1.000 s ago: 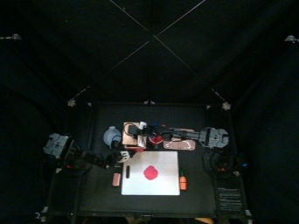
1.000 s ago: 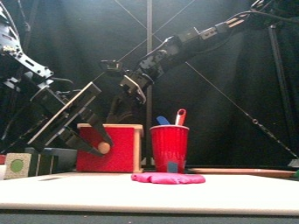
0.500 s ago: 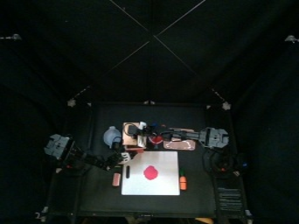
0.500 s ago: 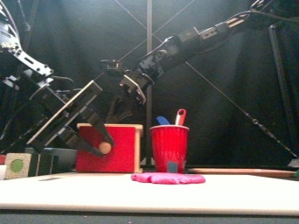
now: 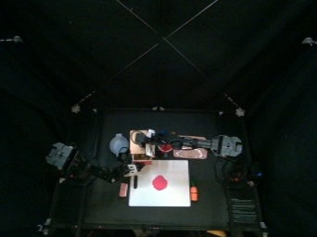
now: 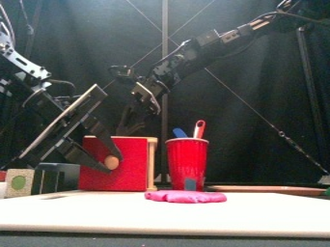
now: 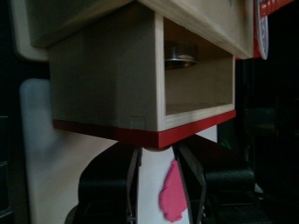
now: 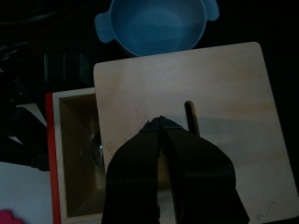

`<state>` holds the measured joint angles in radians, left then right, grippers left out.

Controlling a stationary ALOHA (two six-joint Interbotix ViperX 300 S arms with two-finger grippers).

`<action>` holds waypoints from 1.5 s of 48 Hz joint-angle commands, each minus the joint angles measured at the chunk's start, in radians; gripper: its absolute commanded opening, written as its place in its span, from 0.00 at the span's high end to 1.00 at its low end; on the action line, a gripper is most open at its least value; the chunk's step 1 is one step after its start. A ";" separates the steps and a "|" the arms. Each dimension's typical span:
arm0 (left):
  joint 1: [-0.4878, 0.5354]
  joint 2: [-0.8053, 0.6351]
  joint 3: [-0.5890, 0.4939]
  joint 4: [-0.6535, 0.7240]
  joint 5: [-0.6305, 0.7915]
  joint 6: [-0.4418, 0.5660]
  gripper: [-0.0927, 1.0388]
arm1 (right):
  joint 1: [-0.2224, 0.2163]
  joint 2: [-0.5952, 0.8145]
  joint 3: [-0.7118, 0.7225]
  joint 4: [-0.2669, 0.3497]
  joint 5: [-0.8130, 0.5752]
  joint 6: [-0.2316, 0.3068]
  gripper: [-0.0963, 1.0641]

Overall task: Get the cutter from the drawer then cut the dough then place the extra dough in the bowl
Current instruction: Open the drawer

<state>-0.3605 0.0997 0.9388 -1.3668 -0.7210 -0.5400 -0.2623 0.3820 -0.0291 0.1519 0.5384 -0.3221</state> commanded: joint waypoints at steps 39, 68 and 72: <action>-0.083 0.005 -0.041 -0.044 0.003 0.018 0.45 | -0.009 0.029 -0.011 0.002 0.005 -0.002 0.86; -0.101 0.005 -0.031 -0.060 -0.023 0.052 0.41 | -0.009 0.034 -0.014 0.002 0.006 0.000 0.86; -0.101 0.002 -0.029 -0.057 -0.032 0.060 0.38 | -0.009 0.034 -0.015 0.002 0.006 0.000 0.86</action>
<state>-0.4433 0.1089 0.9143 -1.4281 -0.7486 -0.4878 -0.2715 0.3988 -0.0476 0.1549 0.5369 -0.3221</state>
